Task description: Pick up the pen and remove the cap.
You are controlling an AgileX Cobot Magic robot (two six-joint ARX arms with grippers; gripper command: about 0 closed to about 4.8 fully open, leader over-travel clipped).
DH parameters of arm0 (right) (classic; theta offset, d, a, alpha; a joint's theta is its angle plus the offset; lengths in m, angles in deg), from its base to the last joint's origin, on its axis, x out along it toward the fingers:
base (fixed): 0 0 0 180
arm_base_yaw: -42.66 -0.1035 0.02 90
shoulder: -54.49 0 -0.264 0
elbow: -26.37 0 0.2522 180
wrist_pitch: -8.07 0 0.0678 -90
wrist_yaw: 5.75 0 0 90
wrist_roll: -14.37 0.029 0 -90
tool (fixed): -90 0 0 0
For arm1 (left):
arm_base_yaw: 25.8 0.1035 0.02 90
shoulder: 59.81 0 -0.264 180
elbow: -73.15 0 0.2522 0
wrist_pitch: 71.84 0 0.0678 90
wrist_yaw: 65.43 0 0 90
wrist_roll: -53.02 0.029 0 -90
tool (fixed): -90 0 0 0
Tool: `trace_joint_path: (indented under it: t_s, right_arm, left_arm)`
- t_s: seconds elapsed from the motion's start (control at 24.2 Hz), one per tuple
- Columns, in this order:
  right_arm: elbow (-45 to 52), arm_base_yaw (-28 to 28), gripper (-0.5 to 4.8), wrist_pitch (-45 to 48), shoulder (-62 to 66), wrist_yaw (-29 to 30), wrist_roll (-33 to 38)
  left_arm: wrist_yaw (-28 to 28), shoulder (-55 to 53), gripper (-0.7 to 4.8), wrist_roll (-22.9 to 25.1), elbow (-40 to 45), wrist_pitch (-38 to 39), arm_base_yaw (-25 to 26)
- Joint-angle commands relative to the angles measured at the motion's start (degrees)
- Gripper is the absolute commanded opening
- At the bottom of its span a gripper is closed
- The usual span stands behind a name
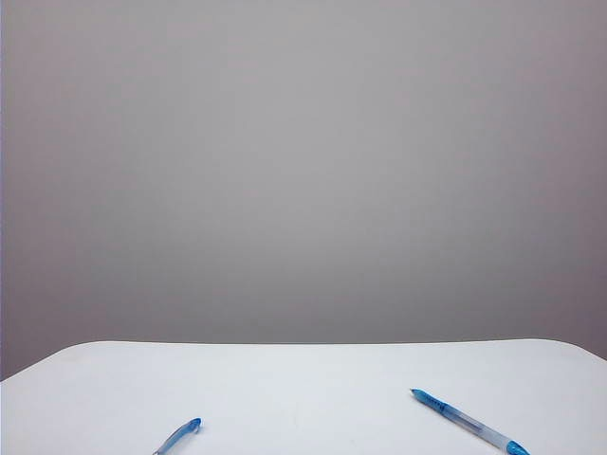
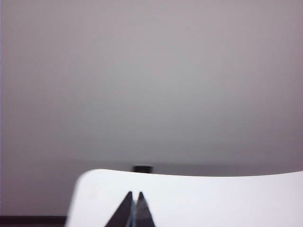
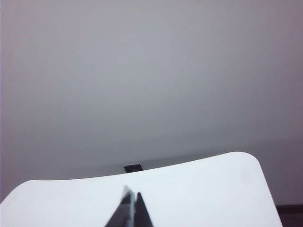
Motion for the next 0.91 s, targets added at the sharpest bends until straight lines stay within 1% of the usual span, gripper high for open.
trace_joint_path:
  t_s: [0.04, 0.17, 0.29, 0.41, 0.5, 0.58, 0.66, 0.7, 0.78, 0.83, 0.87, 0.91]
  right_arm:
    - [1.2, 0.0, -0.01, 2.9, -0.1, -0.9, -0.3]
    - [3.1, 0.0, -0.01, 3.4, -0.1, -1.8, -2.0]
    - [9.7, 0.0, -0.01, 9.2, 0.0, -1.9, -1.7]
    - [13.5, 0.0, -0.01, 9.8, -0.1, -3.2, -1.7]
    - [13.6, 0.0, -0.01, 8.3, 0.0, -4.4, -2.6]
    - [13.6, 0.0, -0.01, 8.3, 0.0, -6.2, -4.4]
    - [13.6, 0.0, 0.00, 7.7, 0.0, -7.3, -6.3]
    - [13.6, 0.0, 0.00, 6.1, 0.0, -9.2, -6.3]
    - [13.6, 0.0, 0.00, 1.7, 0.0, -13.6, -6.3]
    - [13.5, 0.1, 0.00, 1.6, 0.4, -14.1, -6.3]
    - [13.5, 0.1, 0.00, 1.7, 1.0, -14.1, -6.3]
    - [13.5, 0.1, 0.00, 1.6, 1.0, -13.7, -6.3]
  left_arm:
    - [-0.7, 2.6, -0.03, -3.8, 3.1, -2.3, 0.0]
    - [0.1, 2.5, -0.03, -3.8, 5.9, -3.0, 0.0]
    - [2.1, 2.5, -0.03, -3.7, 9.2, -3.6, 0.0]
    - [3.7, 2.5, -0.03, -3.5, 12.0, -4.3, 0.0]
    - [3.7, 2.5, -0.03, -3.0, 13.8, -5.6, 0.0]
    - [4.8, 2.5, -0.03, -2.1, 15.5, -5.4, 0.0]
    - [5.9, 2.5, -0.03, -0.6, 16.3, -2.8, 0.0]
    - [6.1, 2.4, -0.03, 0.7, 16.3, -1.3, 0.0]
    - [6.2, 2.5, -0.02, 3.3, 16.3, -1.6, 0.0]
    - [6.2, 2.5, -0.02, 3.3, 16.3, -1.6, 0.0]
    - [4.7, 2.5, 0.03, 3.3, 16.3, -1.6, 0.0]
    - [3.5, 2.5, 0.30, 3.3, 16.3, -1.6, 0.0]
